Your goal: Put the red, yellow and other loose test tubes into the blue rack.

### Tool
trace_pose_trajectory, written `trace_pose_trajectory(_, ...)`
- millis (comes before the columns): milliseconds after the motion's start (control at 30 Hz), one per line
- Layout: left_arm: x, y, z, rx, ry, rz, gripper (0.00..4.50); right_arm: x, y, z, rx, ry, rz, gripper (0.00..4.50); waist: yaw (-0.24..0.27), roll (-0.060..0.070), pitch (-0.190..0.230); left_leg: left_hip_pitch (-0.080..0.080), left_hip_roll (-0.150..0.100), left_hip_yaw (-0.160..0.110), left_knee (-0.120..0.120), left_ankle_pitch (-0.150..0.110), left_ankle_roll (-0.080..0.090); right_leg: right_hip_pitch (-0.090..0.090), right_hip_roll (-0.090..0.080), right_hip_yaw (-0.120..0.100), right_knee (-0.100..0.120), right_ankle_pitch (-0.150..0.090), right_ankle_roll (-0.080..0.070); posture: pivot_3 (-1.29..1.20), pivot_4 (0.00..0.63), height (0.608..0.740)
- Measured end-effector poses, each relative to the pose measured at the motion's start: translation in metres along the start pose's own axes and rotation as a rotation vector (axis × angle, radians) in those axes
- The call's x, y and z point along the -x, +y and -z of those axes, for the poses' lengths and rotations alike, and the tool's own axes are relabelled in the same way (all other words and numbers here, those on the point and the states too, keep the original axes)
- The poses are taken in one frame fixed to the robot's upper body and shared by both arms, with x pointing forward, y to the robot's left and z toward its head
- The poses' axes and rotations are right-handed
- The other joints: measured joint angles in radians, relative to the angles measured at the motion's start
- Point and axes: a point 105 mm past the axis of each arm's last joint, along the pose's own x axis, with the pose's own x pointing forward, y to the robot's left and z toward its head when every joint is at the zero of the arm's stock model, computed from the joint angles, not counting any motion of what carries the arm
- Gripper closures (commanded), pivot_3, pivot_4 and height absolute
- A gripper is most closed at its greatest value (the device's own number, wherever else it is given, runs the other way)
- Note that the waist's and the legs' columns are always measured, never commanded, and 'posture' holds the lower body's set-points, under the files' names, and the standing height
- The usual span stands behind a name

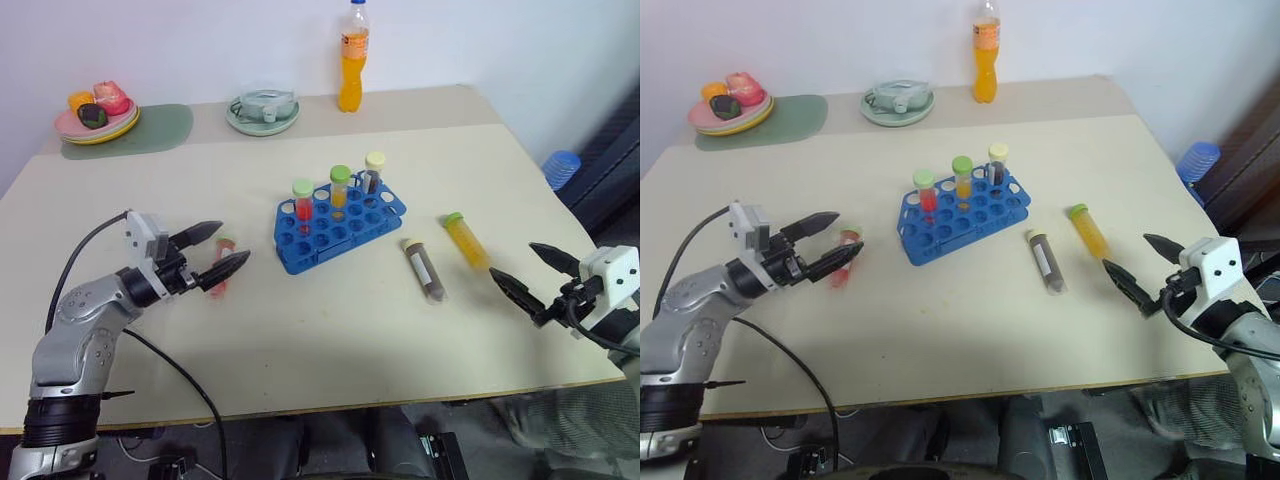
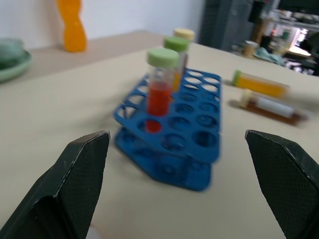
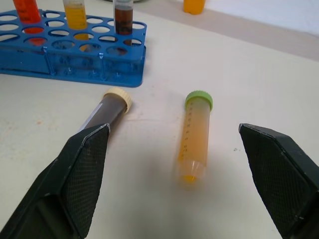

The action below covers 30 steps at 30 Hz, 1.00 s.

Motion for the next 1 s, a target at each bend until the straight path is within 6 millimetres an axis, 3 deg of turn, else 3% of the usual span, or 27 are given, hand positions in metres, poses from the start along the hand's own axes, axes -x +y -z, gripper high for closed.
trace_pose_trajectory(567,-0.011,-0.01,-0.006,-0.02,-0.031,0.098,0.04,-0.029,0.018,-0.032,-0.01,-0.014,-0.046,0.23,0.0,0.0,0.0,-0.001,0.0,0.0,0.0,0.0,0.0,0.0,0.0,0.0,-0.001,0.0,0.0,0.0,0.15,0.74)
trace_pose_trajectory(700,-0.018,-0.018,-0.006,-0.047,-0.022,0.157,0.04,-0.041,0.015,-0.039,-0.021,0.086,-0.002,0.23,0.0,0.0,0.0,-0.001,0.0,0.0,0.0,0.0,0.0,-0.001,0.0,0.0,-0.001,0.0,0.0,0.0,0.15,0.74)
trace_pose_trajectory(1000,-0.031,-0.036,0.001,-0.135,0.023,0.285,0.04,-0.073,0.033,-0.037,-0.291,0.434,-0.061,0.23,0.0,0.0,0.0,-0.003,0.0,0.0,0.0,0.0,0.0,-0.001,-0.001,0.0,-0.002,0.0,0.0,0.0,0.15,0.74)
